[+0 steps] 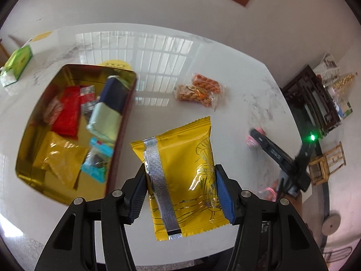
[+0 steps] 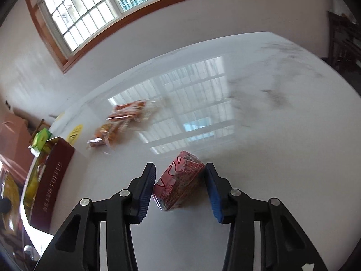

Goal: Organize snacks
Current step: 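Lift the yellow bag with the left gripper while the right gripper grasps the pink-wrapped box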

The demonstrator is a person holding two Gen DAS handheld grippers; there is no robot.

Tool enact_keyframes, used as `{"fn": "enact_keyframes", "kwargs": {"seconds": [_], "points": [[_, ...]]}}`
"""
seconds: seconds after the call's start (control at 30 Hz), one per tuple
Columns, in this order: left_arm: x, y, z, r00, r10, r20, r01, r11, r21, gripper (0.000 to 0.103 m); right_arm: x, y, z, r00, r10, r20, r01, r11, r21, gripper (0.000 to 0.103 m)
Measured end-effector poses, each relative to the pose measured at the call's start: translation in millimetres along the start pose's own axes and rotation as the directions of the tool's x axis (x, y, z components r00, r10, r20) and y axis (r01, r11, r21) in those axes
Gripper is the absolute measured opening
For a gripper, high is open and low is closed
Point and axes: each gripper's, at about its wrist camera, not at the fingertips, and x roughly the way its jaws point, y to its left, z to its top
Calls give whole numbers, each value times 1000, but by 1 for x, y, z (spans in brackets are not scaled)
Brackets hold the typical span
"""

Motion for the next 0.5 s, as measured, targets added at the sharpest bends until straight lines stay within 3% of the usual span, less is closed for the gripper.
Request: {"fn": "enact_keyframes", "kwargs": {"seconds": [0.27,0.5], "points": [[-42,38,-23,998,30,52,-26,996,-89,57,-22,-14,-10,998,-54,30,54,998,15,41],[-67,78,-38,991,101,91,-87,985,-148,57,-24,-17,-11,997,-72,36,72,997,10,41]]}}
